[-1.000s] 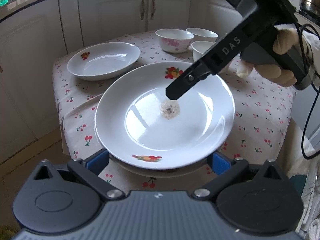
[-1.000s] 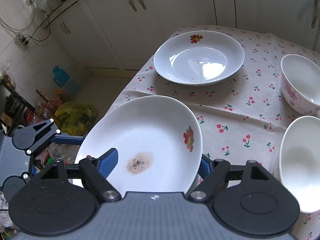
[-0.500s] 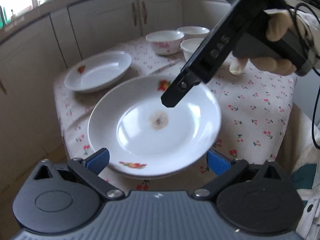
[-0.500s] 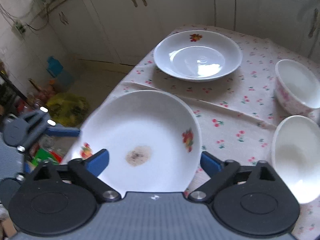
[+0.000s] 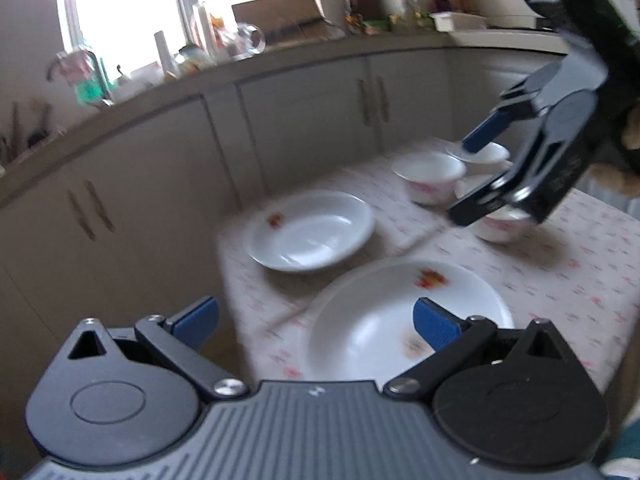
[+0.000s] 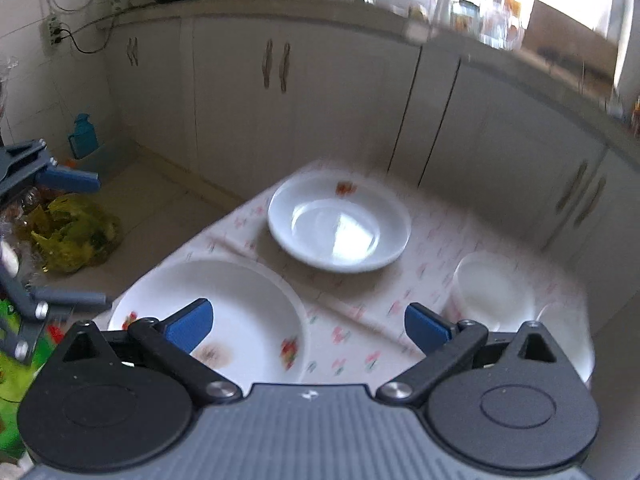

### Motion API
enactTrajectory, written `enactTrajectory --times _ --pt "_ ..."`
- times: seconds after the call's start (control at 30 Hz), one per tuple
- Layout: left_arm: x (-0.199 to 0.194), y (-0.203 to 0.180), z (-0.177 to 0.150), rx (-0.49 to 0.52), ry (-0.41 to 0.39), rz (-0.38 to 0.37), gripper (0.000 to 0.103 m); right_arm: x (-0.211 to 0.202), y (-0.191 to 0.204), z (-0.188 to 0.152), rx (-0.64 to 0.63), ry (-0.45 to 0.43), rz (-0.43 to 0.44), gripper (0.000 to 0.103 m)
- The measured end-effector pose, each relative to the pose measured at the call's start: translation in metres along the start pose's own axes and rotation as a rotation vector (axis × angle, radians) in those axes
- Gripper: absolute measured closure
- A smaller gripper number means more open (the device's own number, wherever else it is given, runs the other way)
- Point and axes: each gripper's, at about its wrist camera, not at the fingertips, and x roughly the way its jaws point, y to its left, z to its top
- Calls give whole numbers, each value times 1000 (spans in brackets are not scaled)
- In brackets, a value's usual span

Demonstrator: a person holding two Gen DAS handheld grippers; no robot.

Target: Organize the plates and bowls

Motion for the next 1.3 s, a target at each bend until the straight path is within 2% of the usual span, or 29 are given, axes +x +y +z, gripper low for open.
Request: enactTrajectory --times 0.17,0.27,0.33,0.4,0.47,0.63,0.7,0.9,1.07,1.13,1.3 --pt "23 35 18 -27 -24 54 1 -1 -28 35 0 -67 -17 0" --pt "43 49 24 -15 -24 53 1 12 -49 54 64 -49 26 0" --pt "63 58 27 6 -7 37 1 28 -64 64 112 -5 57 0" --pt "85 67 28 14 11 3 1 45 -75 72 151 40 75 0" --pt "104 72 28 17 36 -20 1 65 -87 80 198 77 53 0" --pt "151 84 25 37 93 -134 1 117 -100 92 249 203 44 0" --pt "163 85 21 51 108 -147 1 131 -101 92 272 243 54 0" --pt "190 84 9 91 144 -252 1 174 -114 90 335 320 90 1" --pt "215 87 2 96 171 -317 1 207 -126 89 410 370 125 9" --pt "221 88 1 104 173 -337 3 220 -130 89 430 394 134 18" --pt "235 88 0 128 171 -391 3 243 -134 90 429 419 129 20"
